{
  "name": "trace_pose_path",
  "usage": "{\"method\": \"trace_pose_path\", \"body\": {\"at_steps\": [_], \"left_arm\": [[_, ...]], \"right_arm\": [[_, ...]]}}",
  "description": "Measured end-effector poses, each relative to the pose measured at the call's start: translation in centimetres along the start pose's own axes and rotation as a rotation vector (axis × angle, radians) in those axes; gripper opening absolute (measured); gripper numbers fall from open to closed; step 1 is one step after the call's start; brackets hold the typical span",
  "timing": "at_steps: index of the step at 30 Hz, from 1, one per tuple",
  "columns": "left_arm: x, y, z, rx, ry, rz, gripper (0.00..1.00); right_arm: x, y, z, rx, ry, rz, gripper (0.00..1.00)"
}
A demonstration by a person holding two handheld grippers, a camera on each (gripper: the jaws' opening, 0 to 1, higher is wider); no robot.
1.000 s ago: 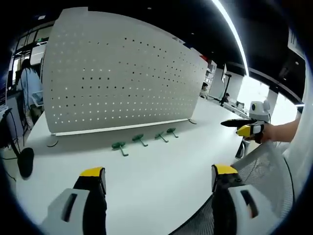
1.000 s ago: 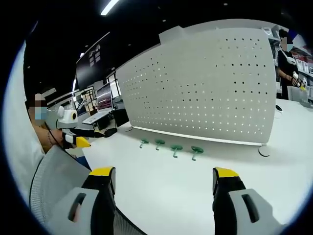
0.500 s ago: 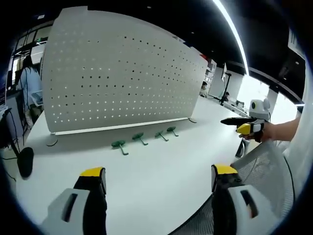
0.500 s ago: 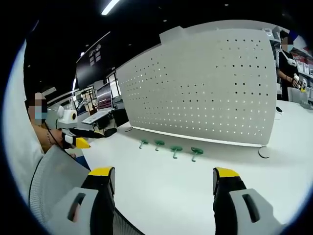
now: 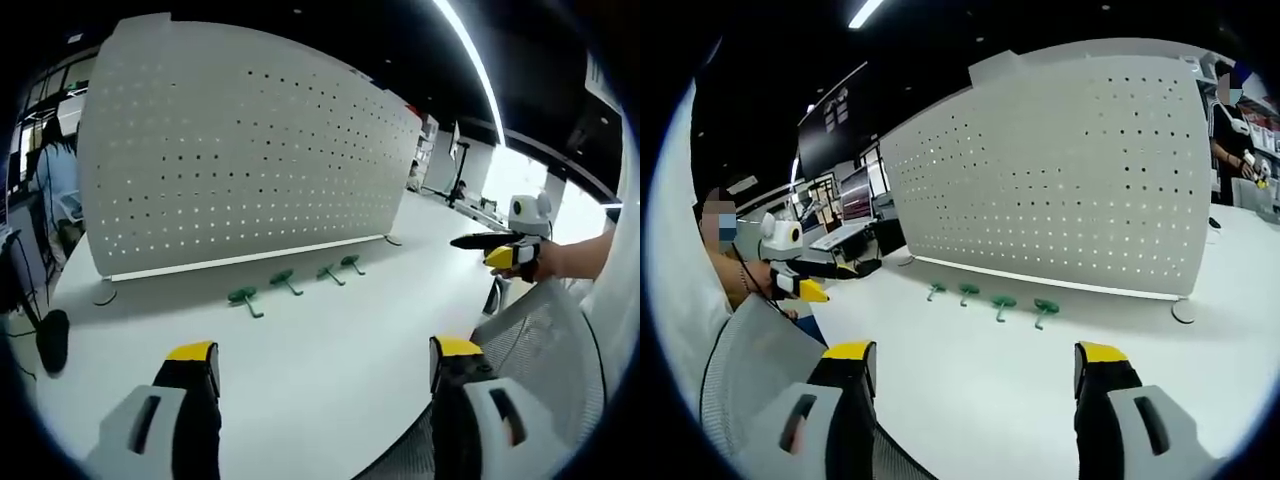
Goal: Insert the hook assembly into the mounting plate slot until the hook locks in place.
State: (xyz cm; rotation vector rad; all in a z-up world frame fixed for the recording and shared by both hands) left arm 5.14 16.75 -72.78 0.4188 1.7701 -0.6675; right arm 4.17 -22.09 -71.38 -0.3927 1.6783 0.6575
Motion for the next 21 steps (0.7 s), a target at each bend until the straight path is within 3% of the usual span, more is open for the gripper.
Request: {"method": "trace_pose_path", "body": {"at_steps": [21], "left_arm": [[-1.3, 2.4, 2.6, 0.089, 0.087, 0.074, 0.87]], "right_arm": [[0.0, 0.2, 0.4, -0.018, 0.02, -0.001, 0.74]]}}
Point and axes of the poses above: the point that each gripper's makers call its tool centre point, and the gripper's own axes: z roughly forward along the fingers, y roughly to its left, x roughly out of its underside, the point moved 10 cm from there along -z, roughly backward along the fingers, and after that the axes turned 15 degrees about -y, right-handed, at the moved point
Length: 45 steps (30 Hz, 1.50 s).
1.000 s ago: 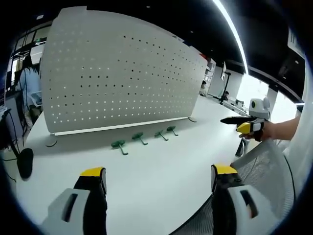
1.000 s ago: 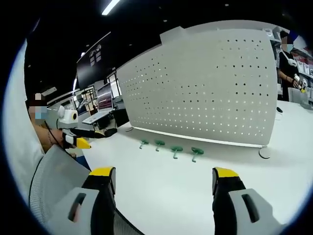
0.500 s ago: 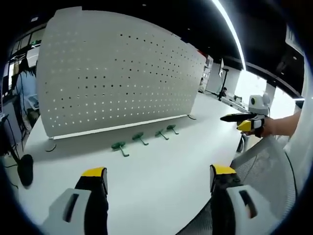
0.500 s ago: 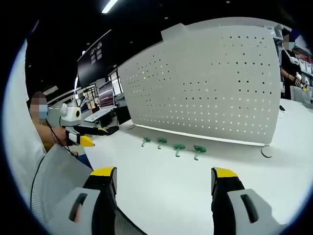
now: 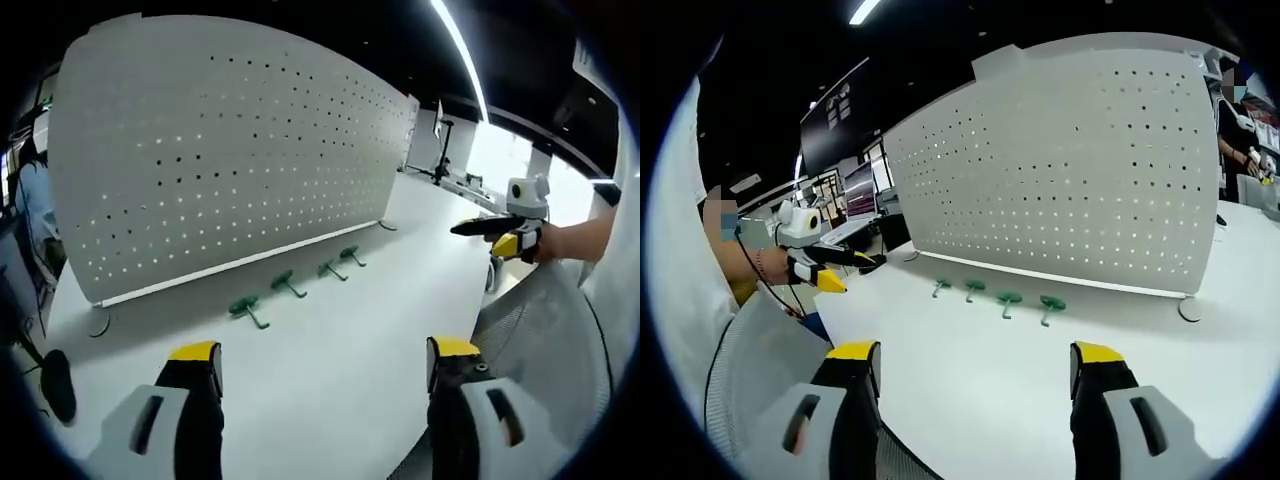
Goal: Insert the hook assembly into the mounting plate slot until the hook locks in place.
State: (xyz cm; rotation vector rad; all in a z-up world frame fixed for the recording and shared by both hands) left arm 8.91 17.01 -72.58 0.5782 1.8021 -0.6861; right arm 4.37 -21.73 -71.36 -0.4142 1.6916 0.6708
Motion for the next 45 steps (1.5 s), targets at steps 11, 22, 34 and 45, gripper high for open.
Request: {"method": "trace_pose_path", "body": {"at_steps": [11, 22, 34, 45], "left_arm": [[-0.4, 1.6, 2.0, 0.087, 0.096, 0.076, 0.86], [0.1, 3.8, 3.8, 0.118, 0.167, 0.131, 0.84], [0.7, 5.7, 5.4, 0.178, 0.264, 0.191, 0.84], [0.5, 6.2, 7.5, 0.256, 0.355, 0.308, 0.86]], "right_arm": [[0.1, 0.0, 0.0, 0.0, 0.004, 0.001, 0.74], [0.2, 0.1, -0.1, 0.003, 0.001, 0.007, 0.74], [0.4, 0.2, 0.0, 0.003, 0.005, 0.009, 0.74], [0.4, 0.1, 0.0, 0.004, 0.006, 0.007, 0.74]]}}
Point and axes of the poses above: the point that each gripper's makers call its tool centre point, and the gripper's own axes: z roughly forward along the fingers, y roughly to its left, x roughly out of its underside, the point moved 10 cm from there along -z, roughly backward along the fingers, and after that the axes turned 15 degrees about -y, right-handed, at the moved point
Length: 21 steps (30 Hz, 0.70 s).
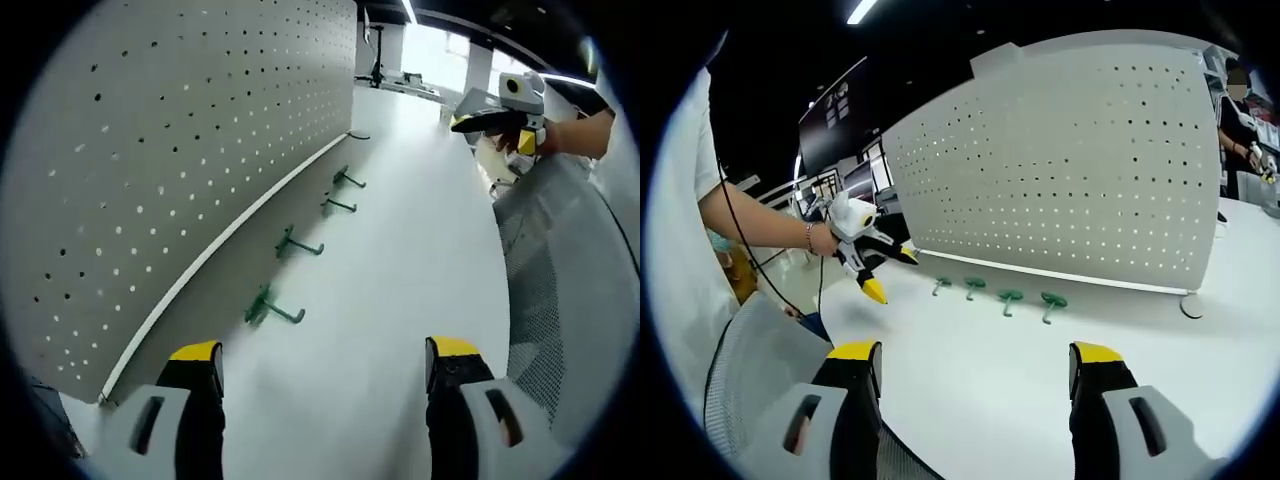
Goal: Insert the hook assembly into the mounting plate slot until the hook locks in place.
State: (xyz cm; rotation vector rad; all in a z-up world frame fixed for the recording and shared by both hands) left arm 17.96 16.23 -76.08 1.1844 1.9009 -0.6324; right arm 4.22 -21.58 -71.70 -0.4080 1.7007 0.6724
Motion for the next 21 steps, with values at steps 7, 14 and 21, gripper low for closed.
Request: {"method": "trace_pose_path", "body": {"at_steps": [7, 14, 21], "left_arm": [[-0.7, 1.1, 1.2, 0.044, 0.061, 0.079, 0.85], [-1.2, 2.2, 2.3, 0.106, 0.123, 0.16, 0.84], [-1.5, 2.8, 3.2, 0.182, 0.197, 0.229, 0.84]], "right_arm": [[-0.1, -0.2, 0.0, 0.006, -0.004, 0.005, 0.74], [-0.1, -0.2, 0.0, 0.01, -0.001, 0.009, 0.74], [0.1, -0.2, -0.1, 0.012, 0.004, 0.011, 0.74]]}}
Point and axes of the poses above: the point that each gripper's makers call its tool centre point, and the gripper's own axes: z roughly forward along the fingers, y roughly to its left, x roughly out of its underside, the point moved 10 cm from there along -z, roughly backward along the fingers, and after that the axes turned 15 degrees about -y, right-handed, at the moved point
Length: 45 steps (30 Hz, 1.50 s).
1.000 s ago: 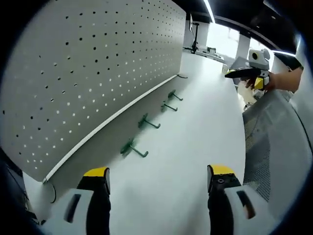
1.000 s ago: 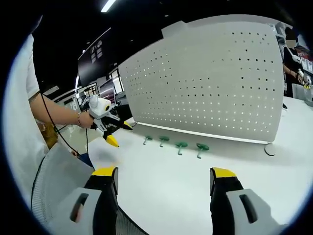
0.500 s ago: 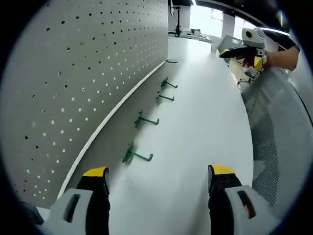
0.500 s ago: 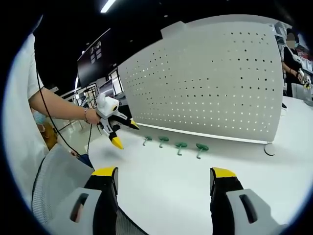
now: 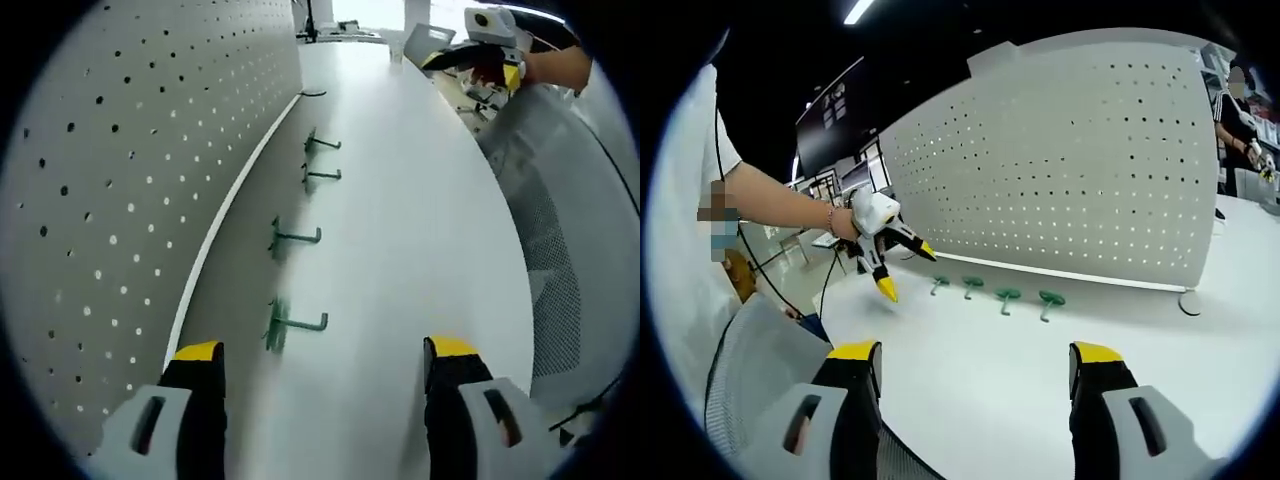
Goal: Insert the hook assembly into the mounting plate slot until the hook locks in place.
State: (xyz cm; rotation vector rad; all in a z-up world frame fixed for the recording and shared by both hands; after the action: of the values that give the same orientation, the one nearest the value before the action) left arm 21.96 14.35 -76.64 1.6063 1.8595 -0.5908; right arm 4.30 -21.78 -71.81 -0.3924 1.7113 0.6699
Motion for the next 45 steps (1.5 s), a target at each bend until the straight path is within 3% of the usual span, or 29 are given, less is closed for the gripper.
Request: {"method": "trace_pose_path", "body": {"at_steps": [15, 32, 45], "left_arm": [[0.4, 1.3, 1.8, 0.119, 0.129, 0.099, 0.81], [0.6, 2.1, 3.2, 0.158, 0.158, 0.092, 0.79], [0.5, 2.3, 3.2, 0.144, 0.139, 0.093, 0.76]], "right_arm": [[0.2, -0.1, 0.0, 0.001, 0.013, 0.005, 0.73], [0.4, -0.2, 0.0, 0.008, 0.021, 0.008, 0.73], [0.4, -0.1, 0.1, 0.0, 0.023, 0.012, 0.72]]}}
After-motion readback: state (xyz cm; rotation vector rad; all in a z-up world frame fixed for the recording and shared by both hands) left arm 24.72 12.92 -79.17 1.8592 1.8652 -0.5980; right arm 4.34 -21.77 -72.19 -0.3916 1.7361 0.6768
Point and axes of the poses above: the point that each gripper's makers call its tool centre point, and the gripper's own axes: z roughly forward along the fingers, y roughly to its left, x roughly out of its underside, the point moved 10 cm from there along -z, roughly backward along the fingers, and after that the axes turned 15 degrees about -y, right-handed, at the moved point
